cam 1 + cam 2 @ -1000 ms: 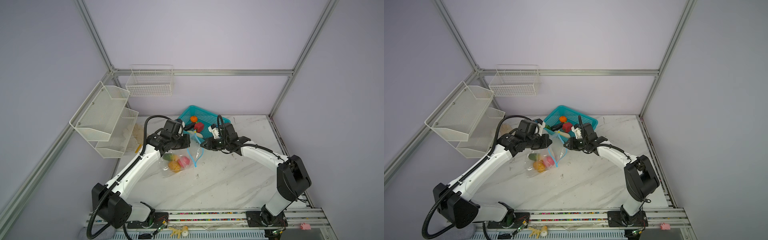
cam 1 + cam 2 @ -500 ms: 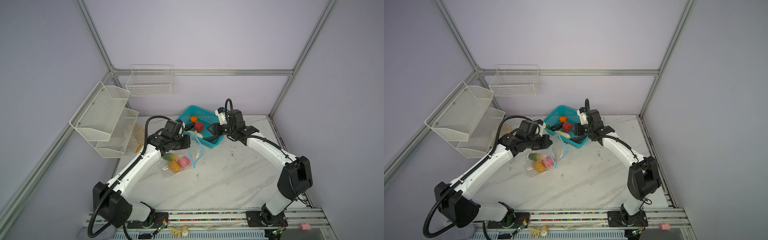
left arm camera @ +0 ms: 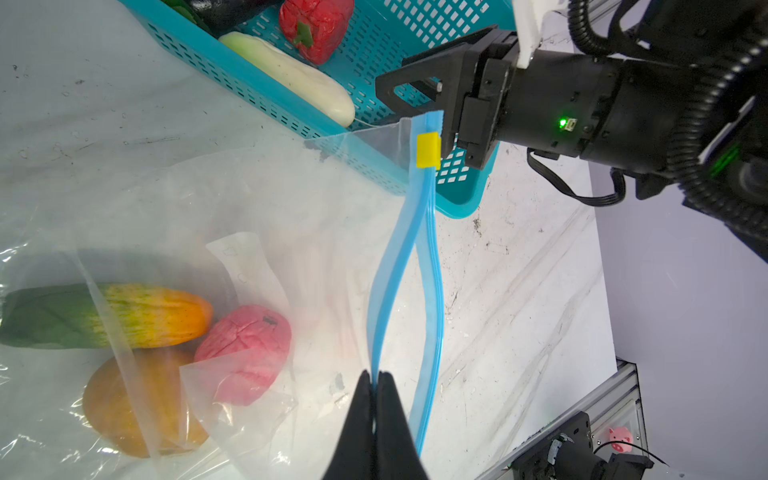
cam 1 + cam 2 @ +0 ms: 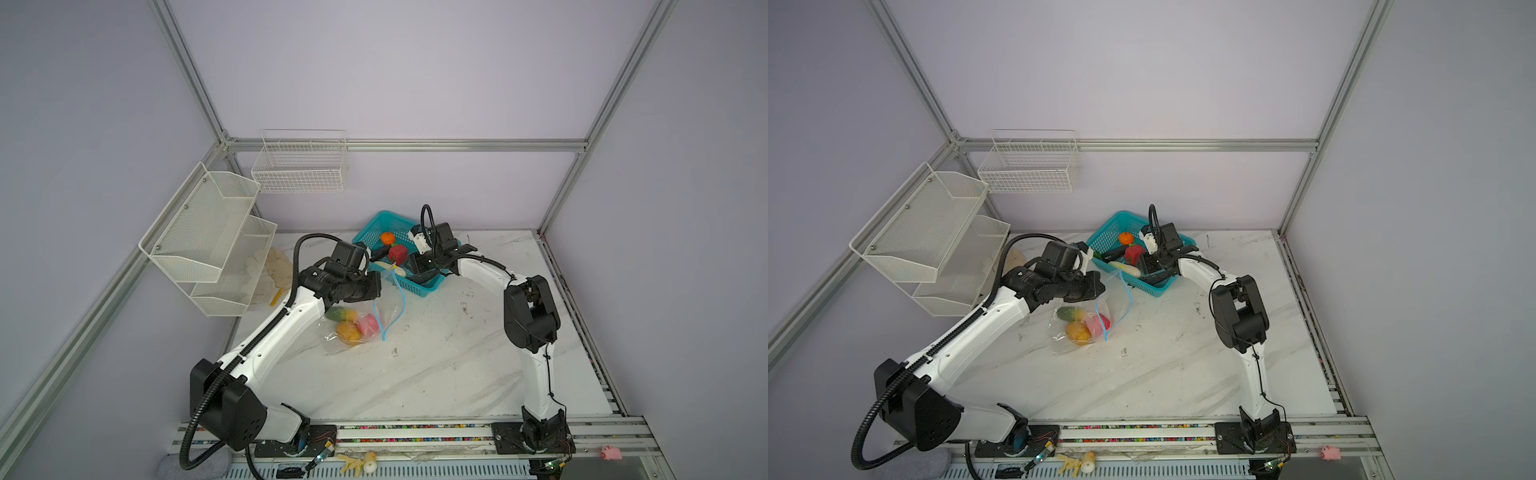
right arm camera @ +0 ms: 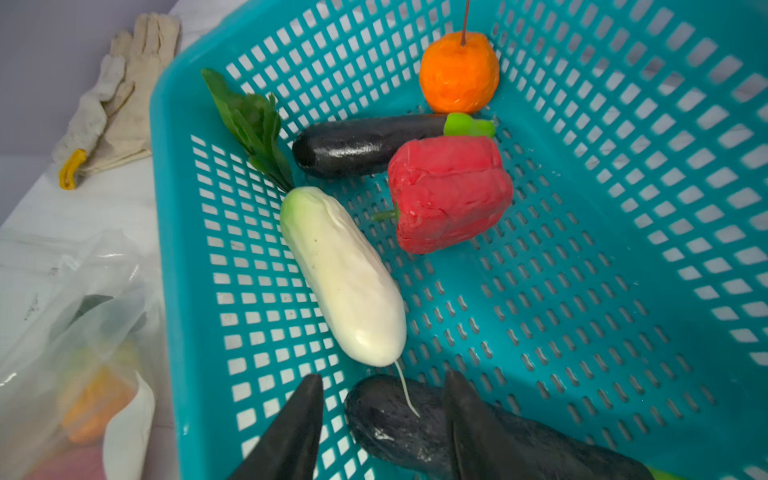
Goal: Place the food in the zip-top bag and seal the zipper
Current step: 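Move the right gripper over the basket to the white radish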
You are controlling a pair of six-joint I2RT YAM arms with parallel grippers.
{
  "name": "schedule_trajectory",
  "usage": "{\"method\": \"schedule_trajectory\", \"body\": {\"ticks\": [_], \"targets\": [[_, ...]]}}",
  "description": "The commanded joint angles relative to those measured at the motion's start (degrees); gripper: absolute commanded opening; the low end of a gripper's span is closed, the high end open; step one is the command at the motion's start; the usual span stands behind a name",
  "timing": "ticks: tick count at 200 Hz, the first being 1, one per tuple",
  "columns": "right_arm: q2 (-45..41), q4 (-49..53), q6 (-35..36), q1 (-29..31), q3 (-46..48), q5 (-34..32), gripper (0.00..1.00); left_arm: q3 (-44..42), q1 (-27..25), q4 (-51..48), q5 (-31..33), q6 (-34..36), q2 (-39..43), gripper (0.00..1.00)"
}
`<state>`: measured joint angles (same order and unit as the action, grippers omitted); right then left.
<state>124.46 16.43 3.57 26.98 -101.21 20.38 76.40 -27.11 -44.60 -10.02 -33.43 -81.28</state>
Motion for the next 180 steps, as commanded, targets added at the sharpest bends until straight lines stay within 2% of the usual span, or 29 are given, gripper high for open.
{"method": "schedule_trajectory", "body": {"ticks": [1, 54, 153, 180], "targets": [[1.9, 3.1, 5.4, -0.2, -3.9, 0.3, 0.52, 2.5, 0.2, -0.6, -0.5, 0.7, -1.8, 0.0], [7.8, 4.4, 7.1, 0.2, -9.4, 0.9, 0.63, 3.8, 0.1, -0.9, -0.9, 0.5, -3.5, 0.0], [18.8, 10.1, 10.0, 3.8, -22.1, -3.8, 0.64, 3.2, 0.2, -1.8, -0.3, 0.0, -2.3, 0.0], [21.6, 11.1, 10.4, 4.4, -25.3, -5.0, 0.68, 2.9, 0.2, -1.8, -0.3, 0.0, -1.7, 0.0]]}}
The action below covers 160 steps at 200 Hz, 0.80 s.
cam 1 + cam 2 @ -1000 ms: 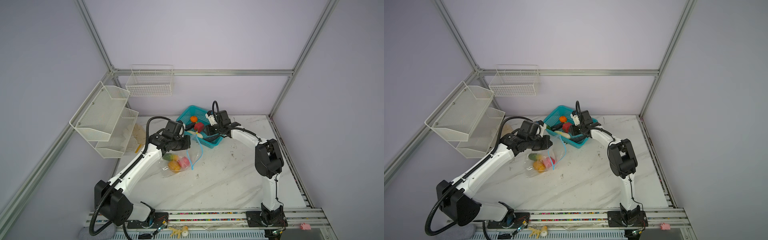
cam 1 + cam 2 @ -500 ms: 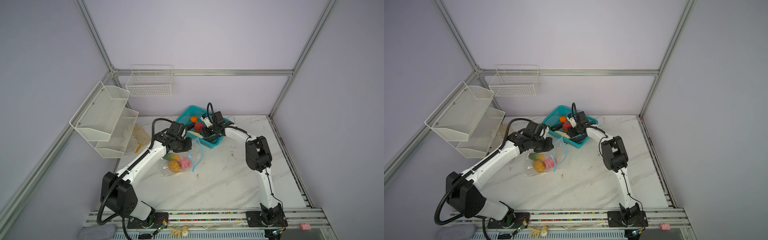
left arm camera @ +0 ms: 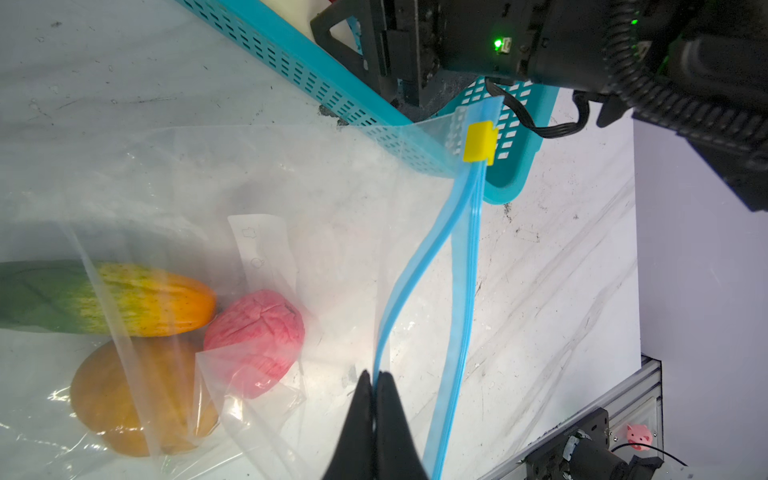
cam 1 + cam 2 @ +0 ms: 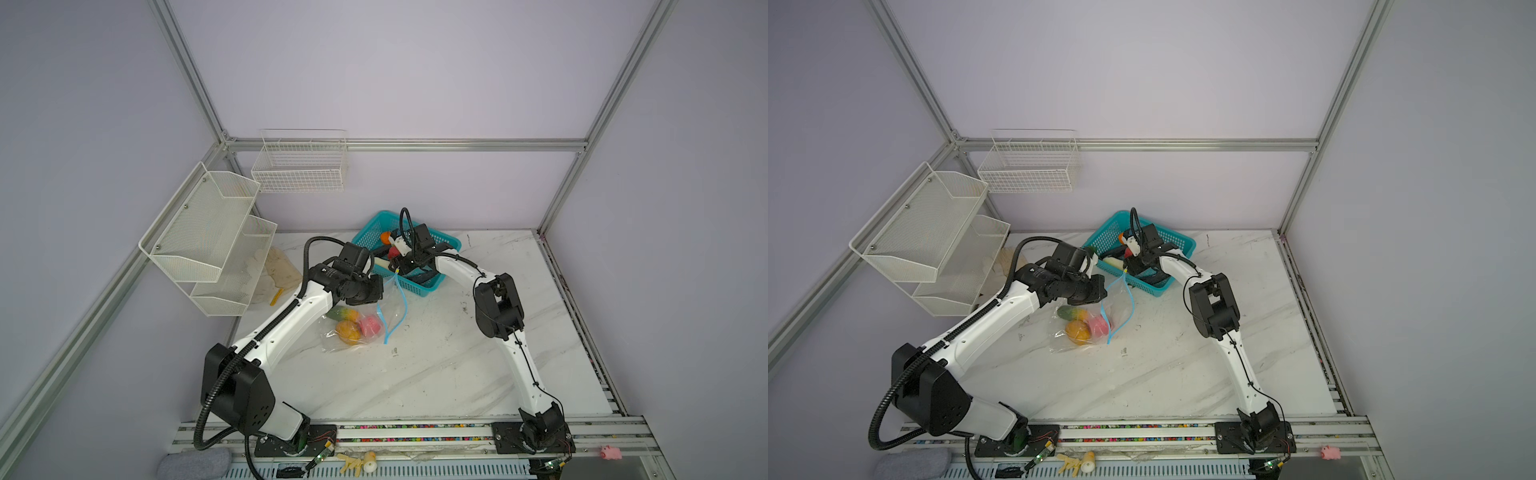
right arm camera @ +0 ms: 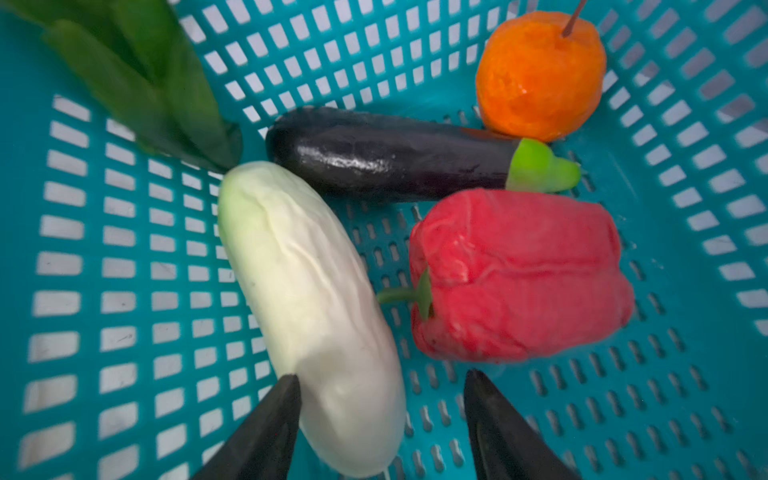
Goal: Place the food in the zip-top bag and seal the zipper
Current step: 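Move the right gripper over the basket to the white radish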
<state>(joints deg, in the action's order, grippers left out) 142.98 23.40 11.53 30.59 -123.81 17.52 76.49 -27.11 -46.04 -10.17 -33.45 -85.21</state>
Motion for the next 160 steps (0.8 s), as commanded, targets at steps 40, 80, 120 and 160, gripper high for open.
{"method": "schedule_trajectory", "body": {"ticks": [40, 80, 120, 160], "targets": [[4.9, 4.6, 2.4, 1.1, -5.1, -2.8, 0.69, 2.4, 0.2, -0.4, 0.1, -0.1, 2.7, 0.0], [4.4, 3.3, 1.8, 1.4, -5.6, -2.5, 0.66, 2.7, 0.2, -0.4, -0.3, -0.4, 2.4, 0.0], [2.8, 2.8, 1.4, 1.4, -5.8, -2.2, 0.61, 2.9, 0.2, -0.4, -0.2, -0.4, 2.5, 0.0], [-0.9, 0.5, 0.6, 1.4, -2.0, -1.8, 0.55, 2.6, 0.2, -0.4, -0.1, -0.4, 2.8, 0.0]]}}
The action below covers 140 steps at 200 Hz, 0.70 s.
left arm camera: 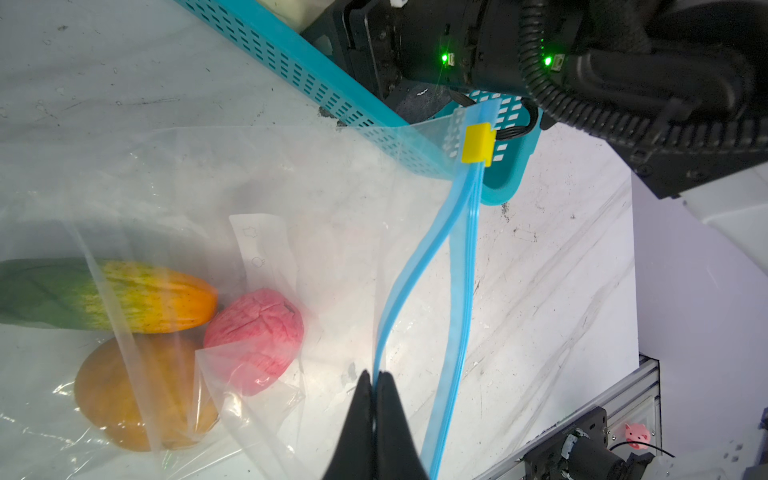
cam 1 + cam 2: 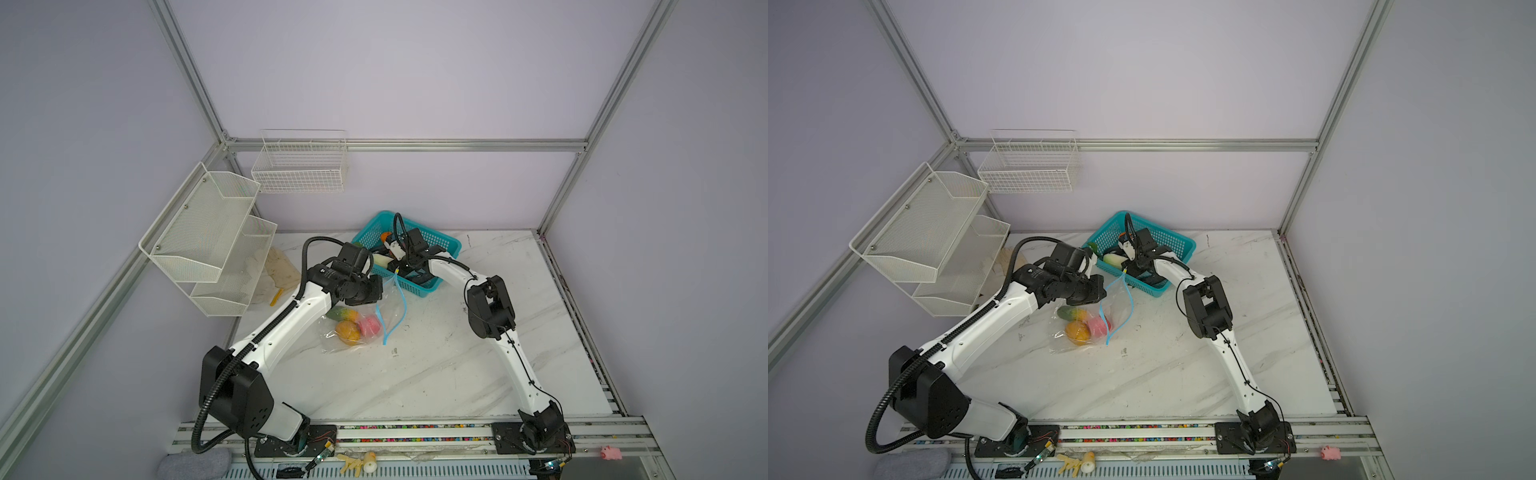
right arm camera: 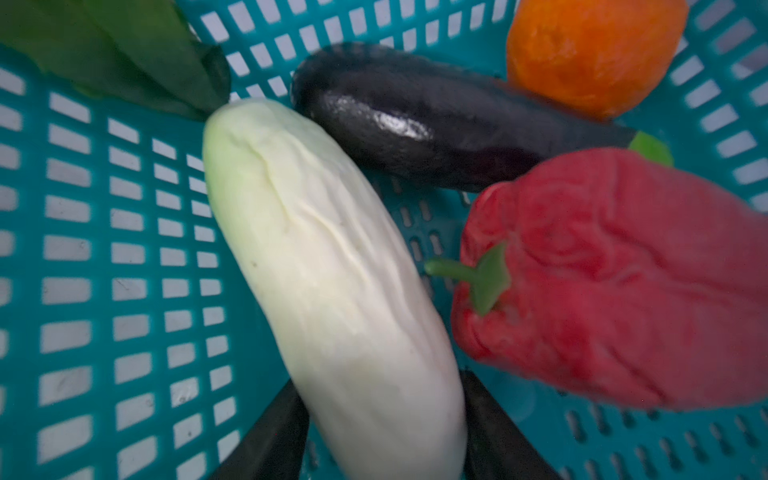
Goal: Place the food in the zip-top bag and seal the zipper
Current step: 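Move the right gripper over the basket to the white radish, then lower the right gripper onto the white radish body and close on it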
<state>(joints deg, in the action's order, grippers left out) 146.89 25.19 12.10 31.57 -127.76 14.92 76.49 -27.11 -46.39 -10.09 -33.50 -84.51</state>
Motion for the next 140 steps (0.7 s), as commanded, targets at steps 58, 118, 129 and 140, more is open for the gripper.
{"method": "schedule_trajectory", "body": {"ticks": [58, 118, 129, 140], "targets": [[-9.8, -3.7, -1.2, 0.4, 6.5, 0.6, 0.49, 1.9, 0.2, 0.1, 0.2, -0.4, 3.0, 0.0], [-18.5, -7.2, -2.8, 0.2, 16.8, -3.9, 0.48, 1.1, 0.2, 1.0, -0.2, -1.1, 3.0, 0.0], [-20.1, -7.2, -4.1, -0.3, 18.9, -5.6, 0.48, 0.9, 0.2, 1.1, -0.3, -1.2, 3.0, 0.0], [-21.7, -7.3, -5.5, -0.9, 21.2, -6.3, 0.49, 0.7, 0.2, 1.2, -0.4, -1.2, 3.0, 0.0]]}}
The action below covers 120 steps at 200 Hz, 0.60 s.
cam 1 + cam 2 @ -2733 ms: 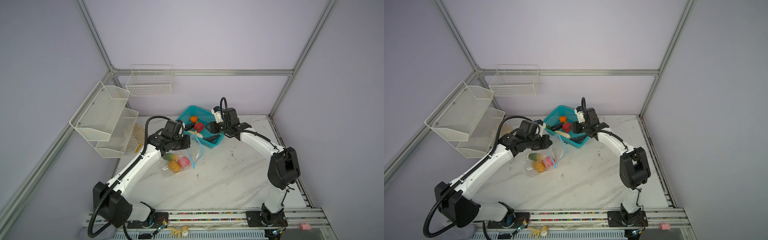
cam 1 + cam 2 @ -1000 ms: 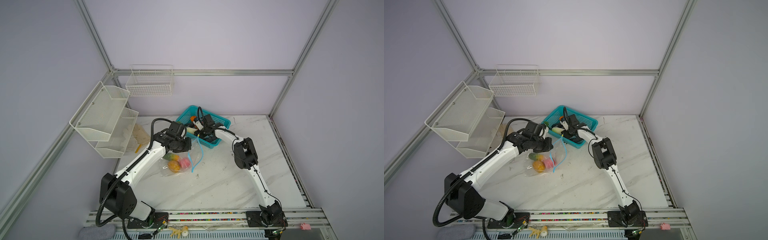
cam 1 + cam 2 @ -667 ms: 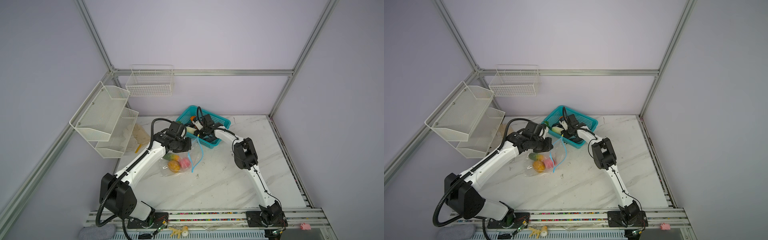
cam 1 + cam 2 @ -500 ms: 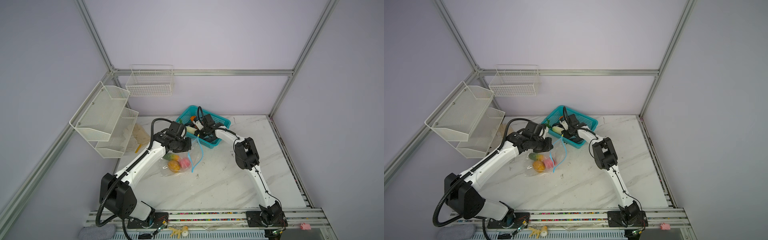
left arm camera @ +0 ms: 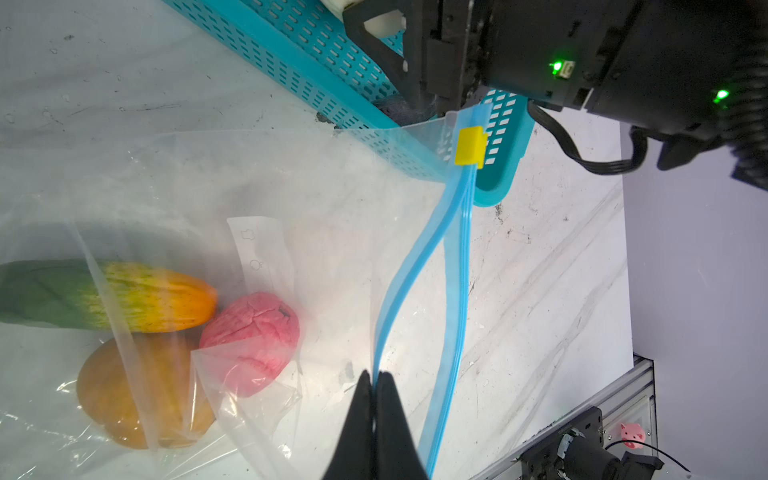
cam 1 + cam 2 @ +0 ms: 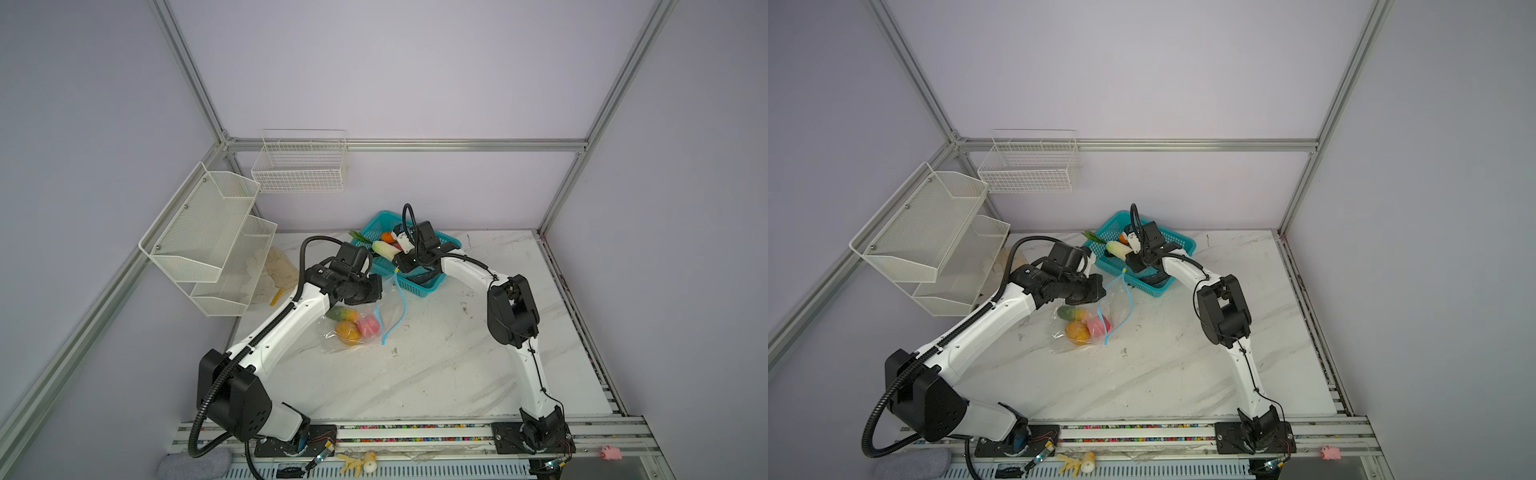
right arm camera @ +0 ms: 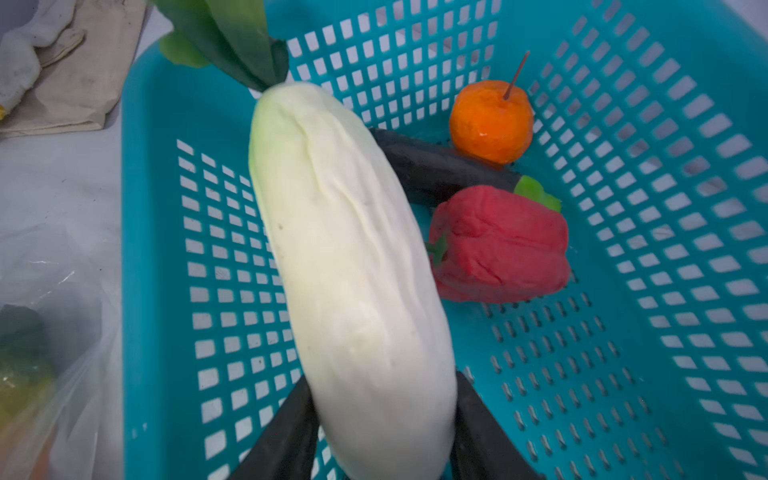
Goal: Place the food in the zip-top bag and seal the zipper
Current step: 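Lower the right gripper onto the white radish body and close on it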
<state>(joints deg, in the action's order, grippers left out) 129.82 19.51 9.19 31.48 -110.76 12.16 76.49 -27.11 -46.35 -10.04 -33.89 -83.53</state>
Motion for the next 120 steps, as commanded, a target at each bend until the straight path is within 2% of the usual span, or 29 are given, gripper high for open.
{"method": "schedule_trajectory", "body": {"ticks": [1, 7, 65, 120], "targets": [[-5.0, -1.7, -2.8, -0.9, 4.6, -3.7, 0.49, 0.7, 0.2, 1.2, -0.4, -0.8, 2.0, 0.0], [-5.9, -1.8, -3.5, -1.1, 5.8, -4.1, 0.49, 0.7, 0.2, 1.3, -0.5, -0.8, 4.0, 0.0], [-9.7, -0.1, -16.0, -1.7, 13.0, -6.4, 0.51, 0.1, 0.2, 1.5, -0.3, -0.6, 4.7, 0.0], [-5.9, 4.2, -23.8, -1.8, 10.6, -8.7, 0.53, -0.3, 0.2, 2.1, -0.8, -0.6, 4.7, 0.0]]}}
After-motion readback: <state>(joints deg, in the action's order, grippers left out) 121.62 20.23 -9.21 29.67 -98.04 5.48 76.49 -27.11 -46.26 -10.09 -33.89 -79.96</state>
